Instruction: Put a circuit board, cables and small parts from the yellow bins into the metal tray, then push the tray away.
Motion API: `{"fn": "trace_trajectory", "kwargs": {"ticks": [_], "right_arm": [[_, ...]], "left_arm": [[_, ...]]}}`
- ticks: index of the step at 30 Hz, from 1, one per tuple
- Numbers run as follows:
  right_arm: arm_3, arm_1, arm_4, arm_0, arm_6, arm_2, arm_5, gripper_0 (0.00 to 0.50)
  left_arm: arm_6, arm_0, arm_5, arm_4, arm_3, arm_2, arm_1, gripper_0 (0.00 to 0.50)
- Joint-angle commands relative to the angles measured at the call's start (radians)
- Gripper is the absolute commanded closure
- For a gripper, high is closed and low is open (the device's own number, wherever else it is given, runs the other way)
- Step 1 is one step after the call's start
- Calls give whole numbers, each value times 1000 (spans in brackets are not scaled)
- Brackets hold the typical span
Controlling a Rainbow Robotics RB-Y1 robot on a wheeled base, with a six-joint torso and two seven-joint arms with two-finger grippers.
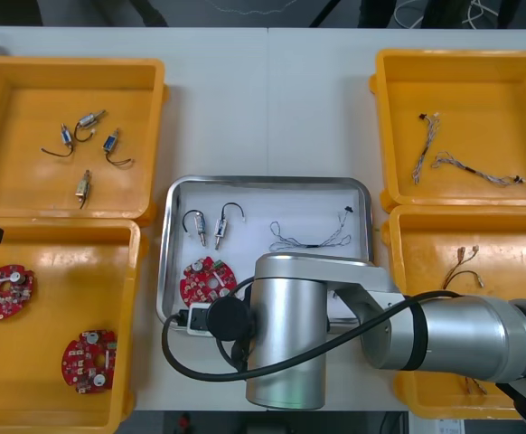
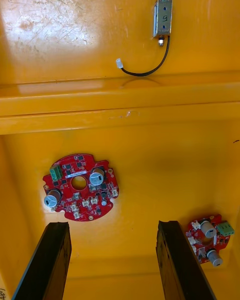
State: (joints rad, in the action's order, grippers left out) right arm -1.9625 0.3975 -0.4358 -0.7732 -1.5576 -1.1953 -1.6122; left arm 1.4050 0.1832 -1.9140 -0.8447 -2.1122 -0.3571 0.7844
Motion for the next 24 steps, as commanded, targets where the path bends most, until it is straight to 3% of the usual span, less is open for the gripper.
{"fn": "trace_trajectory", "kwargs": {"ticks": [1, 18, 20, 22, 24], "right_arm": [[-4, -9, 16, -31, -10, -15, 14, 0], [-6, 11, 29, -31, -15, -23, 15, 0], [-6, 12, 29, -29, -13, -24, 14, 121], [-6, 17, 29, -29, -7, -24, 14, 324], [-6, 20, 29, -31, -9, -23, 14, 378]], "left_arm": [[-17, -18, -6, -8, -32, -26, 47, 0], [-17, -18, -6, -8, -32, -26, 47, 0], [-17, -18, -6, -8, -32, -26, 47, 0], [-17, -18, -6, -8, -32, -26, 47, 0], [-17, -18, -6, -8, -32, -26, 47, 0]]}}
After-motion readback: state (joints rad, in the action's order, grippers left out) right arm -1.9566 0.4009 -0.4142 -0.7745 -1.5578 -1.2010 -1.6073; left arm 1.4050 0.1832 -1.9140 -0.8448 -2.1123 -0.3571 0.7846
